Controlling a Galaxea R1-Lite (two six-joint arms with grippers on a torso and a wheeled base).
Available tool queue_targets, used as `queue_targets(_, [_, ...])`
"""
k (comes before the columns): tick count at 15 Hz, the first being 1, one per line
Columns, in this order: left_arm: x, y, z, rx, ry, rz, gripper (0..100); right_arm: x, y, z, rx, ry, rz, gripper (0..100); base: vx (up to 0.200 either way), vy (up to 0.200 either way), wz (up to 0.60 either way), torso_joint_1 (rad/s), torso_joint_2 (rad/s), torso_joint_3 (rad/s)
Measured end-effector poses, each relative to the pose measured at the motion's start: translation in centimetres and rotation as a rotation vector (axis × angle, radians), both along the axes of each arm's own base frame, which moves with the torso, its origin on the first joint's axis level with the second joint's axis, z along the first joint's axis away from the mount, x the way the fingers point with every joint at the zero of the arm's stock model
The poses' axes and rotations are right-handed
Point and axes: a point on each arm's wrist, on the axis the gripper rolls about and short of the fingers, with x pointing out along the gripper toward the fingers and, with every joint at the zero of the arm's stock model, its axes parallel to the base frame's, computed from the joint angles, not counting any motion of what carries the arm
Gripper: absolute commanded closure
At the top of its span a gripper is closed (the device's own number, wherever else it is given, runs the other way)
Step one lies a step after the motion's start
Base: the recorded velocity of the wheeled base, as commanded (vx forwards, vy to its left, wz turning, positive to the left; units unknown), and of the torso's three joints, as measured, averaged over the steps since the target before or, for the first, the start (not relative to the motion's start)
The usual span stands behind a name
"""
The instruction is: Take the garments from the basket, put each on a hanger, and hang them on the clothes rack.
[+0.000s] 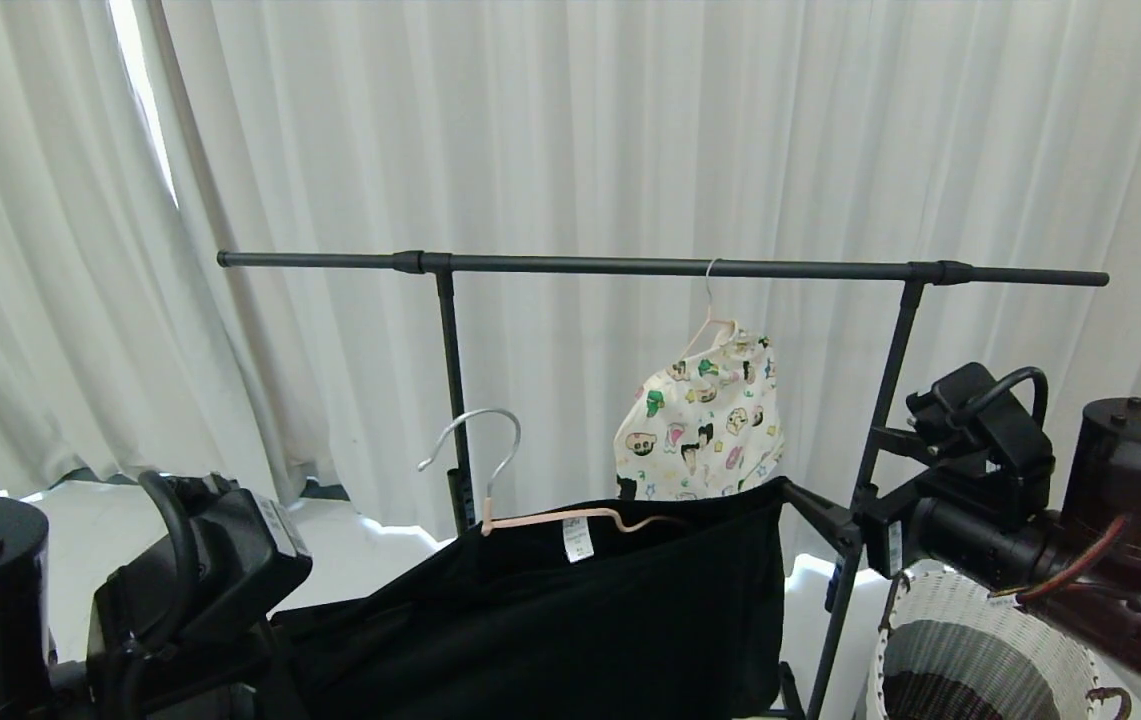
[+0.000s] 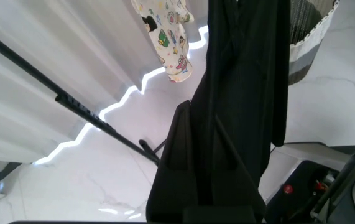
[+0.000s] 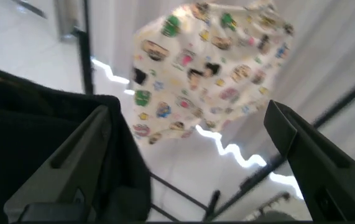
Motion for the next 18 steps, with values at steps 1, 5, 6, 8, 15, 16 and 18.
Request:
queue_targets(1, [0.0, 0.0, 0.0, 0.001, 0.001, 0.000, 100, -0.1, 0.1, 0.2, 0.013, -0.002, 0.045, 0, 0.000, 0.000, 0.00, 0.000, 0.00, 0.000])
queue_targets(5, [0.2, -0.3, 0.0, 0.005, 0.006, -0.013, 100, -2.1, -0.3, 0.6, 0.003, 0.121, 0.305, 0, 0.000, 0.000, 0.00, 0.000, 0.00, 0.000])
queue_targets(6, [0.0, -0.6, -0.1, 0.006, 0.007, -0.029, 100, -2.6, -0.4, 0.7, -0.013, 0.151, 0.345, 0, 0.000, 0.000, 0.00, 0.000, 0.00, 0.000])
queue_targets(8, [-0.1, -0.8, -0.1, 0.007, 0.008, -0.051, 100, -3.0, -0.4, 1.5, -0.049, 0.095, 0.381, 0, 0.000, 0.000, 0.00, 0.000, 0.00, 0.000])
queue_targets(15, [-1.1, -2.6, 0.4, -0.023, -0.039, -0.178, 100, -4.2, 0.5, 1.7, -0.257, 0.070, 0.602, 0, 0.000, 0.000, 0.00, 0.000, 0.00, 0.000])
queue_targets(16, [-1.3, -3.0, 0.3, -0.020, -0.036, -0.206, 100, -4.6, 1.1, 2.0, -0.278, 0.056, 0.648, 0, 0.000, 0.000, 0.00, 0.000, 0.00, 0.000])
queue_targets(18, [-1.9, -3.4, -0.2, -0.005, -0.019, -0.254, 100, -5.4, 2.5, 2.5, -0.329, 0.013, 0.746, 0, 0.000, 0.000, 0.00, 0.000, 0.00, 0.000])
